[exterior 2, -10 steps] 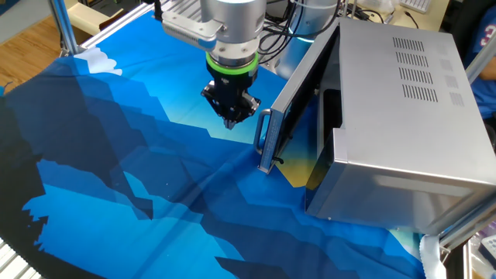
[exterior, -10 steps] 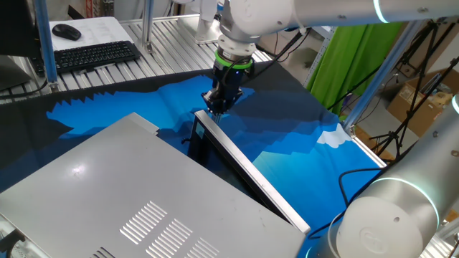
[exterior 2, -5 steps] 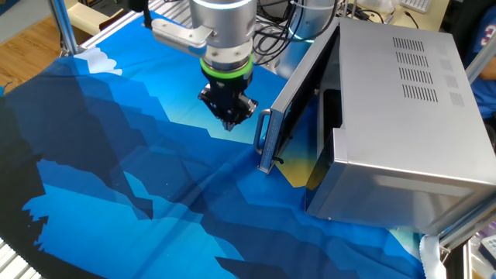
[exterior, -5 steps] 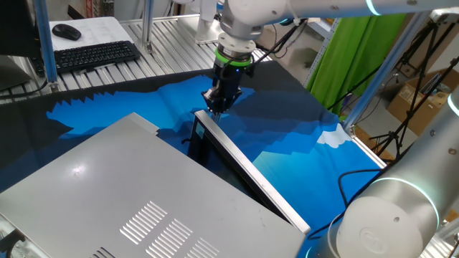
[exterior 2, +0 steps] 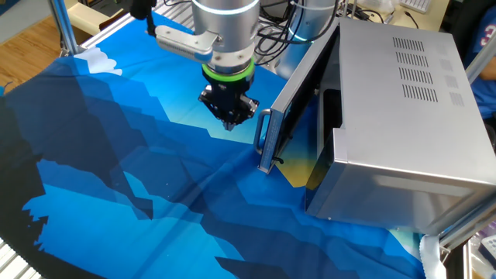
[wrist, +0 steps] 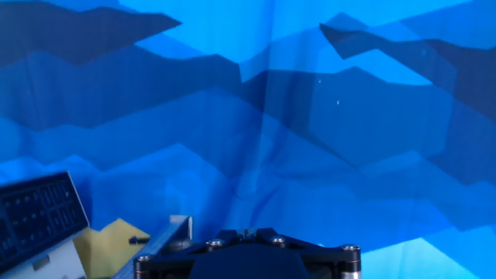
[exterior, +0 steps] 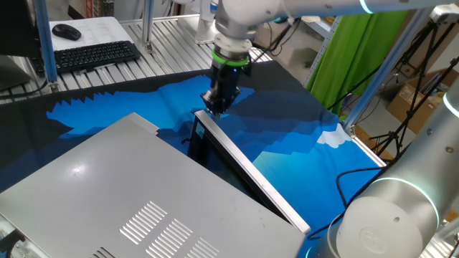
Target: Close the microwave door
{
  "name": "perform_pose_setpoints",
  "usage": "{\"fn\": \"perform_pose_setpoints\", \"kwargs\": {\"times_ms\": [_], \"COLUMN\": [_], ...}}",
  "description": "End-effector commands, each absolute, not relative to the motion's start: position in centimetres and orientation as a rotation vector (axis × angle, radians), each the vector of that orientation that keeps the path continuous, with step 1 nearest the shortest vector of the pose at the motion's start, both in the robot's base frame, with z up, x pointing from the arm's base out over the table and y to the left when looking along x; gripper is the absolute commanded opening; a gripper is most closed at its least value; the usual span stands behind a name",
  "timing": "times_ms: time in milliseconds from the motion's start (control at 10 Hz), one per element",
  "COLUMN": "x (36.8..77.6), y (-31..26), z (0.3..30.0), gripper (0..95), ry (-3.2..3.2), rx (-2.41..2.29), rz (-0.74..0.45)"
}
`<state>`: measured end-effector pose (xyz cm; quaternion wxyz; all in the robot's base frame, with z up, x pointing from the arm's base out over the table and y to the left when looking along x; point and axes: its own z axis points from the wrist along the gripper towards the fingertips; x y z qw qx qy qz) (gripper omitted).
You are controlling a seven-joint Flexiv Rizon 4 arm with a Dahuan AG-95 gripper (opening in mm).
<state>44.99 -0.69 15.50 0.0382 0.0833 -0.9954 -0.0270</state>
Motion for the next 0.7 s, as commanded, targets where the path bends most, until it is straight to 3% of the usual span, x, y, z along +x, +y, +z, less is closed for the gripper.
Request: {"fn": "perform_pose_setpoints", "kwargs": {"times_ms": [100,400,700], "x": [43.4,42.9,41.8], "y": [-0.8,-0.2,1.2], "z": [14.6,14.3,13.9], "gripper": [0.0,0.0,0.0], "ry": [-3.031,-2.986,-2.975], "rx": [0.232,0.098,0.056], "rz": [-0.149,-0.333,-0.359]}}
